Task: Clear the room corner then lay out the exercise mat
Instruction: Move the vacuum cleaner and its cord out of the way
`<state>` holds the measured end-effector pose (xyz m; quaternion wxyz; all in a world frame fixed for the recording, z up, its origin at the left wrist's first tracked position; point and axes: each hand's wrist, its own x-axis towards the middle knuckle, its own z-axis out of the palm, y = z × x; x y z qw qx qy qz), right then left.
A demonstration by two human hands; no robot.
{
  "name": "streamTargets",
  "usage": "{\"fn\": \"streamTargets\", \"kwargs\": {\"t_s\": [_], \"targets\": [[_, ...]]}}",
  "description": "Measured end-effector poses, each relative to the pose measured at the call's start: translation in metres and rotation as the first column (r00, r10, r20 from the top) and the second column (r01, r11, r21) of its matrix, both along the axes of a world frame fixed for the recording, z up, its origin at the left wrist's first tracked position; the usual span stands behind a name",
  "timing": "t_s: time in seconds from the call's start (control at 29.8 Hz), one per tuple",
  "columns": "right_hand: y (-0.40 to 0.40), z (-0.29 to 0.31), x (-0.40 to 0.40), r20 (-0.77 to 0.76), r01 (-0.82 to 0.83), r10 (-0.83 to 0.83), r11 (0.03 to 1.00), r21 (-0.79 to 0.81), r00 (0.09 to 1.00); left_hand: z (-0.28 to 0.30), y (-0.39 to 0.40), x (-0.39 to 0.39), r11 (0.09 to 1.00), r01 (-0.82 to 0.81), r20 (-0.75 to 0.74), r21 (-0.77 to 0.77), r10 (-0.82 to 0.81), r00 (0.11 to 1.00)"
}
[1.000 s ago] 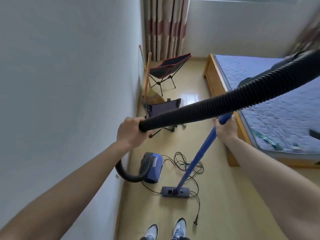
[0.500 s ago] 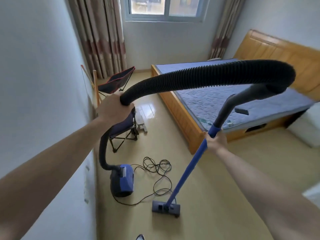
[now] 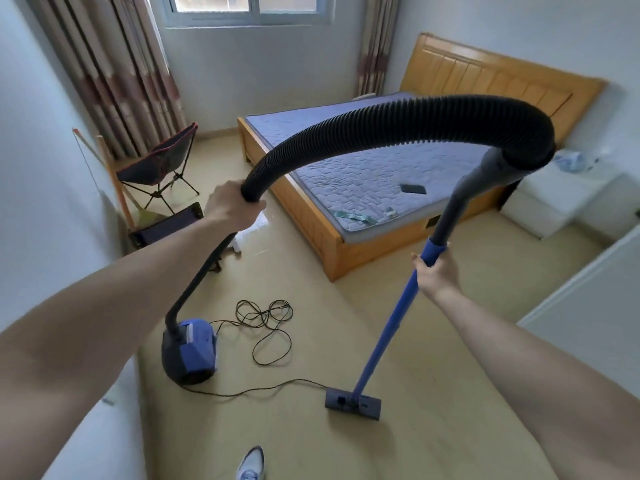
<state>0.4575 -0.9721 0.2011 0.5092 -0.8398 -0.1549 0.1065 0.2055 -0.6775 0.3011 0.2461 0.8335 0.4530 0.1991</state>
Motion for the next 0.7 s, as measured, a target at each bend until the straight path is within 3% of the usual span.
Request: {"fn": "streamTargets", "kwargs": {"t_s": [0.17,0.47,0.7], "targets": [[-0.06,0.001,0.035,-0.009,0.082,-0.082,0.997,-0.017,0.997,-0.006,-0.061,0.052,0.999,0.036,-0.011,-0.011,-0.036,0.999],[-0.109,-0.002,0.074,0.013,0.19,-0.19,0.982,0.003,0.982,0.019,-0.096,0.132,0.971,0.235,0.053,0.034,-0.236,0.97],[-0.143,0.008,0.104,0.05,0.22,-0.22,0.975,-0.011,0.974,0.017,-0.121,0.168,0.962,0.269,0.028,0.042,-0.27,0.962]]}}
